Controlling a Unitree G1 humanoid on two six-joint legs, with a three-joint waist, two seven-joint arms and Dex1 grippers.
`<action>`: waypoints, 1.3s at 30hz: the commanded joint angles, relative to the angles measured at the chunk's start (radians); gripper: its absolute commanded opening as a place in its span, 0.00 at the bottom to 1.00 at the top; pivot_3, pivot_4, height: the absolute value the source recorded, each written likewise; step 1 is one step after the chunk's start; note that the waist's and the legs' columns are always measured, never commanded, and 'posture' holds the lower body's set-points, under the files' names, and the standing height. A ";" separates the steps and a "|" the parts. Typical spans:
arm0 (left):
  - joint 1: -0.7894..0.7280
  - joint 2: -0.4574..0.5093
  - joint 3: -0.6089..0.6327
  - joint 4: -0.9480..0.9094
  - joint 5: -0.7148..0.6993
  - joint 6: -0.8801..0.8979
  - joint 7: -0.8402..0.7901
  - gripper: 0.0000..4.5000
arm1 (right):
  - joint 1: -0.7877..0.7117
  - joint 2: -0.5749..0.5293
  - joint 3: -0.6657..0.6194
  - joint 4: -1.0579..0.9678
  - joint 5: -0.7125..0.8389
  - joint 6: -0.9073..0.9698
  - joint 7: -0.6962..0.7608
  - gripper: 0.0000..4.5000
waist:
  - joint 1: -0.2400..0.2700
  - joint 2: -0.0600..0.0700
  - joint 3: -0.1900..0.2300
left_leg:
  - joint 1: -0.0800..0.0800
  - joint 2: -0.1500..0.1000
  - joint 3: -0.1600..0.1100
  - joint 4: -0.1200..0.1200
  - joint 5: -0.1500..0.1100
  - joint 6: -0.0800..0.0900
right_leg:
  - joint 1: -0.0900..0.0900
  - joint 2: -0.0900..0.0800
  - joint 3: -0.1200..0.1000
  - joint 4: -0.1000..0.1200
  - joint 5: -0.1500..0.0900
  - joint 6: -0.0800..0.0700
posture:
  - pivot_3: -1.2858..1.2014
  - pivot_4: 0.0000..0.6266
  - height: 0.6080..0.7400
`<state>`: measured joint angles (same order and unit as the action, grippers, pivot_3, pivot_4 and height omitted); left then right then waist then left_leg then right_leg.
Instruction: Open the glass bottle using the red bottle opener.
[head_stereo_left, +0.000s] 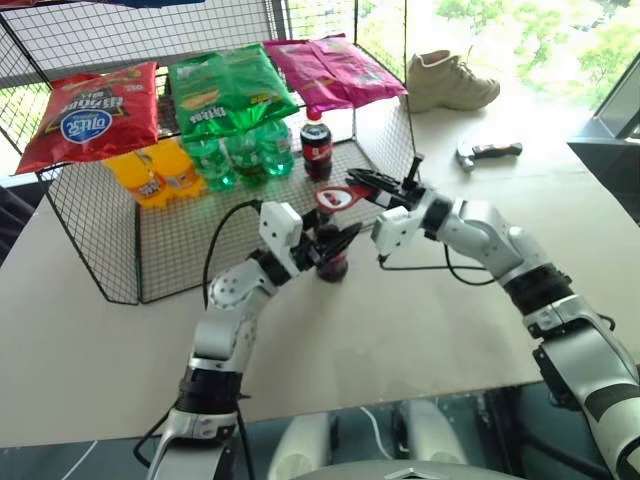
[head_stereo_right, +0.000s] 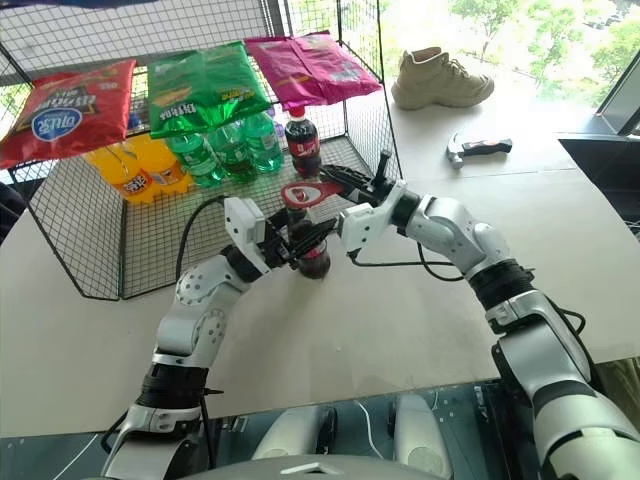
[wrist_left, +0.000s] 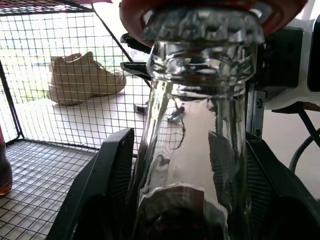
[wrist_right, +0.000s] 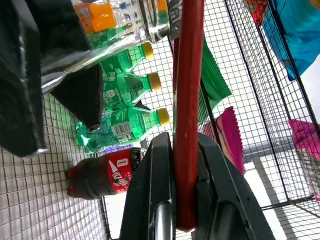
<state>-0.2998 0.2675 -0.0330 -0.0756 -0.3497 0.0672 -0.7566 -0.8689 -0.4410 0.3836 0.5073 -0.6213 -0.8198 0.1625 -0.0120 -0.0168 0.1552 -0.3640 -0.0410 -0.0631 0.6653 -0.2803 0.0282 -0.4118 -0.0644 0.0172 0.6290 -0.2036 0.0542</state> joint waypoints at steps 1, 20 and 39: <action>-0.006 -0.009 -0.028 0.009 0.008 0.003 -0.002 0.50 | -0.038 -0.017 0.012 0.011 -0.028 -0.050 -0.020 0.00 | 0.000 0.000 0.000 | 0.000 0.000 0.000 0.000 0.000 0.000 | 0.000 0.000 0.000 0.000 0.000 0.000 | 0.52 0.24 1.00; 0.003 -0.009 -0.029 0.002 0.006 0.002 0.002 0.50 | -0.107 -0.037 -0.002 0.062 -0.079 -0.118 -0.096 0.00 | 0.001 0.000 0.000 | -0.001 0.000 0.000 -0.001 0.000 0.000 | 0.000 0.000 0.000 -0.002 0.000 0.000 | 0.52 0.24 1.00; 0.001 -0.018 -0.034 0.004 0.009 0.007 0.006 0.50 | -0.148 -0.058 -0.015 0.082 -0.089 -0.134 -0.116 0.00 | 0.002 0.000 0.001 | -0.001 0.000 0.000 -0.001 0.000 0.000 | 0.000 0.000 0.000 -0.002 0.000 0.000 | 0.52 0.24 1.00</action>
<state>-0.3036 0.2578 -0.0395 -0.0749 -0.3458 0.0626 -0.7512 -0.9838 -0.4891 0.3865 0.6052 -0.7177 -0.9441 0.0668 -0.0102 -0.0164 0.1558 -0.3651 -0.0410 -0.0635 0.6641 -0.2803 0.0283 -0.4118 -0.0646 0.0171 0.6266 -0.2037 0.0541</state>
